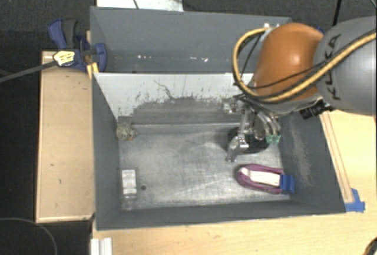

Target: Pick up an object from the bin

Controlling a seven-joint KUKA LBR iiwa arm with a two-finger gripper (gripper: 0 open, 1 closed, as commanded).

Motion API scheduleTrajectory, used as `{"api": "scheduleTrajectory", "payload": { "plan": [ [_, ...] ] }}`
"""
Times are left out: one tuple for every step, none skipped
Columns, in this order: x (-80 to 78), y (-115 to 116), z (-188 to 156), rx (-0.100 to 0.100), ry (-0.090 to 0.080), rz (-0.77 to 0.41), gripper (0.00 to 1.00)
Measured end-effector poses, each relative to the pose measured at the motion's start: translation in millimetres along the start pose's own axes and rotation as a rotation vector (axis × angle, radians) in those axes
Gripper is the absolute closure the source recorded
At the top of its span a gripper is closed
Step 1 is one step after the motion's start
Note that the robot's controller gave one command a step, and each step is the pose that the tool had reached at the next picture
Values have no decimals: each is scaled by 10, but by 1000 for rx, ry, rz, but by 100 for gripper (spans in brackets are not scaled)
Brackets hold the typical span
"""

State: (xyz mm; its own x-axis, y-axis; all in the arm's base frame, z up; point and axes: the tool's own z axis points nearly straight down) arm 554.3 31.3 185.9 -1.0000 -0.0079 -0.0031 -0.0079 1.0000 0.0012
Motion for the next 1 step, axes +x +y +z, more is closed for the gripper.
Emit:
{"api": "scheduleTrajectory", "payload": {
  "plan": [
    [-102,-639,993,2,5,16,0]
  ]
}}
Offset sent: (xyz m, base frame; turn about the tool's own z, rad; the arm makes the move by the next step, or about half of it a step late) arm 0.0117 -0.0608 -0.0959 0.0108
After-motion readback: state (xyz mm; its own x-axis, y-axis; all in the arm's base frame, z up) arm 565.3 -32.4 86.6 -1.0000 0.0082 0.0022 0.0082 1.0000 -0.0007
